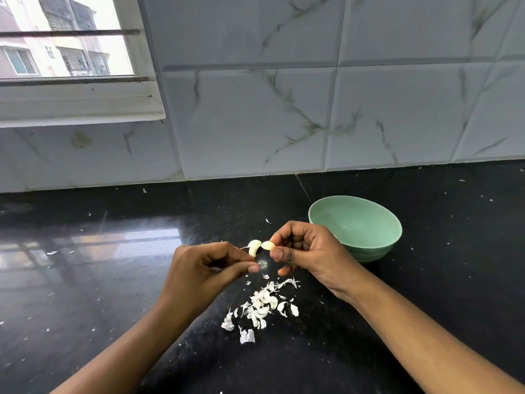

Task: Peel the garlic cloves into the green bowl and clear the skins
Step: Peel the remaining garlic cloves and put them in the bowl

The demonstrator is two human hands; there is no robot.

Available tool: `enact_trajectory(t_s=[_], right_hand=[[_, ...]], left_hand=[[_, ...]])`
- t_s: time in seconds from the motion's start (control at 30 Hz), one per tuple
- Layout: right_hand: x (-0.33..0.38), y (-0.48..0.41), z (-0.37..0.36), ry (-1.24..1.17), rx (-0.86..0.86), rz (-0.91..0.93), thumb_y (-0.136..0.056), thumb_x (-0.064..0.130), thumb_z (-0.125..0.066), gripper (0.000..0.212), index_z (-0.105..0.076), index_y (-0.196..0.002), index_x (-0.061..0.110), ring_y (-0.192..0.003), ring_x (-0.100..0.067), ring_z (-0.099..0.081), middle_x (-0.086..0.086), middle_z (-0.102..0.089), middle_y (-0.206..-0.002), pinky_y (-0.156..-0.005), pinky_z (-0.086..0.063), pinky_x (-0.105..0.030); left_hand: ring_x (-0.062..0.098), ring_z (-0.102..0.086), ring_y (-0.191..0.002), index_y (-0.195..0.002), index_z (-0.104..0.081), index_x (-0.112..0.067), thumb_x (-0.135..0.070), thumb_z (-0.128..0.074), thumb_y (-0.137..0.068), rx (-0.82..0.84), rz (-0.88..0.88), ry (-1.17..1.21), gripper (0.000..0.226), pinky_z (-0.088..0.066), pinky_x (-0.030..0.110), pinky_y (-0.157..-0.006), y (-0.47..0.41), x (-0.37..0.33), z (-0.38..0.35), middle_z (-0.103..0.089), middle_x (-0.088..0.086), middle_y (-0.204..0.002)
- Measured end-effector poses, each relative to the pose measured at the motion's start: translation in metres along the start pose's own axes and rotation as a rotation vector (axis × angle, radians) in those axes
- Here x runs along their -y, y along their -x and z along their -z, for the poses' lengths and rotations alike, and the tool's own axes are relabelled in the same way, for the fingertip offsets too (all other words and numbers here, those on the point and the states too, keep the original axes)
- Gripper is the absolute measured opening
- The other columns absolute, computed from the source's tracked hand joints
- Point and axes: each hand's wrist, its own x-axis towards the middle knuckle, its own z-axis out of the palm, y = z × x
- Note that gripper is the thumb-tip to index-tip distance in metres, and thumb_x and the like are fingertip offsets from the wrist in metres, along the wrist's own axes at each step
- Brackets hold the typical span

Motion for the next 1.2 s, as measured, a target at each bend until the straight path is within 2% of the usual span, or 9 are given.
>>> enact_trajectory(t_s=[0.17, 0.4, 0.57, 0.73, 0.83, 0.9, 1.03, 1.1, 1.2], right_hand=[[-0.001, -0.001, 0.000, 0.003, -0.008, -0.005, -0.080, -0.001, -0.066, 0.008, -0.063, -0.082, 0.006, -0.065, -0.003, -0.061, 0.007, -0.066, -0.067, -0.057, -0.057, -0.022], [-0.003, -0.001, 0.001, 0.023, -0.026, -0.015, -0.081, 0.000, -0.066, 0.008, -0.063, -0.083, 0.007, -0.064, -0.002, -0.060, 0.008, -0.066, -0.066, -0.058, -0.056, -0.024], [-0.004, -0.001, 0.001, 0.021, -0.041, -0.031, -0.080, 0.001, -0.068, 0.007, -0.064, -0.082, 0.007, -0.064, -0.003, -0.059, 0.007, -0.065, -0.066, -0.057, -0.056, -0.024], [-0.006, -0.002, 0.002, 0.029, -0.051, -0.042, -0.080, 0.004, -0.069, 0.007, -0.065, -0.082, 0.009, -0.064, -0.007, -0.058, 0.006, -0.065, -0.067, -0.057, -0.055, -0.025], [-0.006, -0.002, 0.002, 0.031, -0.048, -0.043, -0.079, 0.005, -0.070, 0.007, -0.065, -0.082, 0.009, -0.065, -0.008, -0.058, 0.005, -0.065, -0.068, -0.057, -0.055, -0.025], [-0.007, -0.002, 0.003, 0.043, -0.050, -0.044, -0.079, 0.005, -0.070, 0.007, -0.065, -0.082, 0.009, -0.065, -0.008, -0.058, 0.005, -0.065, -0.068, -0.057, -0.055, -0.025], [-0.011, -0.003, 0.002, 0.091, -0.056, -0.033, -0.079, 0.005, -0.070, 0.007, -0.065, -0.083, 0.006, -0.062, -0.008, -0.057, -0.001, -0.063, -0.070, -0.054, -0.055, -0.022], [-0.012, -0.002, 0.000, 0.109, -0.038, -0.025, -0.079, 0.006, -0.071, 0.007, -0.065, -0.083, 0.006, -0.061, -0.007, -0.058, -0.005, -0.063, -0.072, -0.054, -0.054, -0.021], [-0.014, -0.001, -0.003, 0.158, -0.008, -0.003, -0.080, 0.007, -0.071, 0.008, -0.065, -0.084, 0.006, -0.063, -0.007, -0.060, -0.007, -0.065, -0.076, -0.054, -0.052, -0.020]], left_hand=[[0.013, -0.069, -0.066, -0.081, -0.073, -0.031, -0.022, -0.075, -0.066, -0.019, 0.186, 0.221, 0.018, -0.056, 0.027, -0.063, -0.003, -0.001, -0.001, -0.073, -0.007, -0.086], [0.010, -0.071, -0.078, -0.095, -0.069, -0.010, 0.012, -0.059, -0.079, 0.055, 0.517, 0.601, 0.029, -0.057, 0.021, -0.066, -0.007, 0.005, -0.003, -0.075, 0.007, -0.086], [0.009, -0.070, -0.067, -0.087, -0.069, -0.008, -0.002, -0.069, -0.062, -0.002, 0.636, 0.657, 0.026, -0.056, 0.019, -0.057, -0.009, 0.009, -0.005, -0.075, 0.007, -0.078], [0.013, -0.067, -0.055, -0.084, -0.073, -0.012, -0.024, -0.072, -0.061, 0.020, 0.584, 0.513, 0.026, -0.053, 0.018, -0.055, -0.008, 0.008, -0.004, -0.072, 0.006, -0.065], [-0.005, -0.067, -0.082, -0.094, -0.073, -0.037, -0.046, -0.079, -0.065, 0.128, 0.259, -0.005, 0.030, -0.052, 0.013, -0.070, -0.003, 0.017, -0.002, -0.070, -0.025, -0.099], [-0.010, -0.063, -0.085, -0.089, -0.070, -0.047, -0.068, -0.063, -0.067, 0.155, 0.096, -0.305, 0.031, -0.051, 0.016, -0.069, -0.002, 0.018, -0.003, -0.061, -0.039, -0.104], [-0.007, -0.064, -0.083, -0.072, -0.072, -0.041, -0.080, -0.049, -0.068, 0.051, 0.122, -0.230, 0.045, -0.054, 0.027, -0.070, -0.001, 0.013, -0.003, -0.065, -0.034, -0.094], [-0.009, -0.060, -0.099, -0.100, -0.066, -0.051, -0.079, -0.047, -0.072, 0.074, 0.122, -0.118, 0.043, -0.055, 0.027, -0.081, -0.001, 0.016, -0.004, -0.062, -0.033, -0.109], [-0.016, -0.032, -0.128, -0.129, -0.044, -0.057, -0.066, -0.053, -0.081, 0.174, 0.101, -0.094, 0.050, -0.032, 0.009, -0.099, 0.001, 0.021, -0.009, -0.034, -0.030, -0.143]])
